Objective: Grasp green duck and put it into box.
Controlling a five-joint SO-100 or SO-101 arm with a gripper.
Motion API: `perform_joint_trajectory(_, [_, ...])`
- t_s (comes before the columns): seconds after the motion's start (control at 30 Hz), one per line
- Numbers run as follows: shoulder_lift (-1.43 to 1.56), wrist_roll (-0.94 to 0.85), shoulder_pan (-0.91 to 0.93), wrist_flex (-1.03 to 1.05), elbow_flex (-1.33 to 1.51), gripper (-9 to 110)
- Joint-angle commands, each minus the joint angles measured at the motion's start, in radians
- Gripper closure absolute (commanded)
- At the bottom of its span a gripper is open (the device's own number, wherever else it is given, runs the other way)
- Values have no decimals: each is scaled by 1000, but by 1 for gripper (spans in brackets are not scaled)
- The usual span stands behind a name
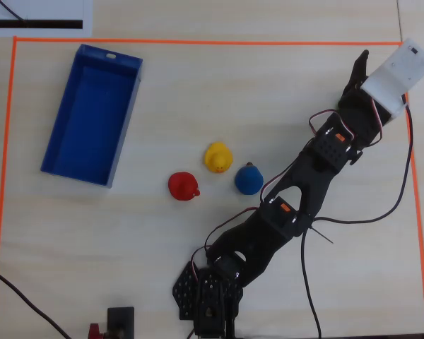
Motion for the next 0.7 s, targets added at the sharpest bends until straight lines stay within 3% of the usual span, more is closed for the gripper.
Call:
perform_joint_trajectory(0.0, [-11,-6,18,-31,-75,69])
perform_joint_trajectory(0.67, [-118,-34,18,-160,101,69])
